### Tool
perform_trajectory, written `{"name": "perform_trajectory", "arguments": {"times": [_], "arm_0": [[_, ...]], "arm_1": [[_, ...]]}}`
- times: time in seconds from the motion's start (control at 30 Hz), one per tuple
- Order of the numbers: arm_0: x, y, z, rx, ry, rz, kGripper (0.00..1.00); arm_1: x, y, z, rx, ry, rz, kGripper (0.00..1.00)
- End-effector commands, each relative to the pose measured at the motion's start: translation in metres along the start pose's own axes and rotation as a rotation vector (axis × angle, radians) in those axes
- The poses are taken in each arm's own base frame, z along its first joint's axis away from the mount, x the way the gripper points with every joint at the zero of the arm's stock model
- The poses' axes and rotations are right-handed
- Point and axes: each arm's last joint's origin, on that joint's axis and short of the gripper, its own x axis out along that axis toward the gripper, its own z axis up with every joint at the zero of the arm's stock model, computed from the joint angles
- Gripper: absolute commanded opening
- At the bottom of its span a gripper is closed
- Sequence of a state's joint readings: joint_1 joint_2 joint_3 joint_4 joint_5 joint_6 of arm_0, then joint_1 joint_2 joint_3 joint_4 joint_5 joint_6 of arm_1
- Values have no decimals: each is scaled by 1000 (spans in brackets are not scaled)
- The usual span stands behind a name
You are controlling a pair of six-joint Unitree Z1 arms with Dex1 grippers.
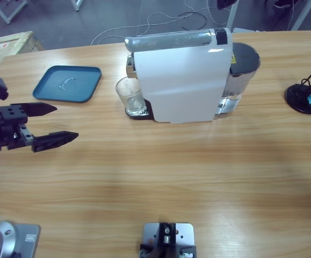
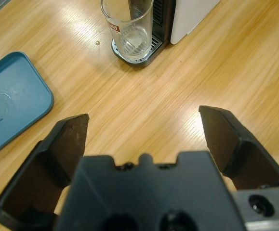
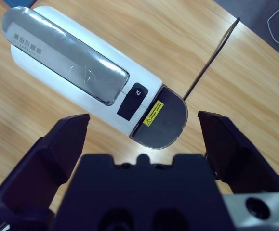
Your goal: Pour coffee
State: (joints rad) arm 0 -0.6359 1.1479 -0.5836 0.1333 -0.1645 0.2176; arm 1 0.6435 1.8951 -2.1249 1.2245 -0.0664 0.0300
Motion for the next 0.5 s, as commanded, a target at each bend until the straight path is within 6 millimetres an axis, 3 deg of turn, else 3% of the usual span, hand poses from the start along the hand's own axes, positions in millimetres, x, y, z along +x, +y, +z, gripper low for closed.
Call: {"name": "perform_trajectory", "arguments": {"times": [0.03,0.5], "arm_0": [[5,-2,-7,-10,31,-1,982],[15,0,-7,-16,46,-6,982]], "arm_1": [[47,-6,12,-67,67,-20,0],[80,-7,12,-74,153,2,0]]}}
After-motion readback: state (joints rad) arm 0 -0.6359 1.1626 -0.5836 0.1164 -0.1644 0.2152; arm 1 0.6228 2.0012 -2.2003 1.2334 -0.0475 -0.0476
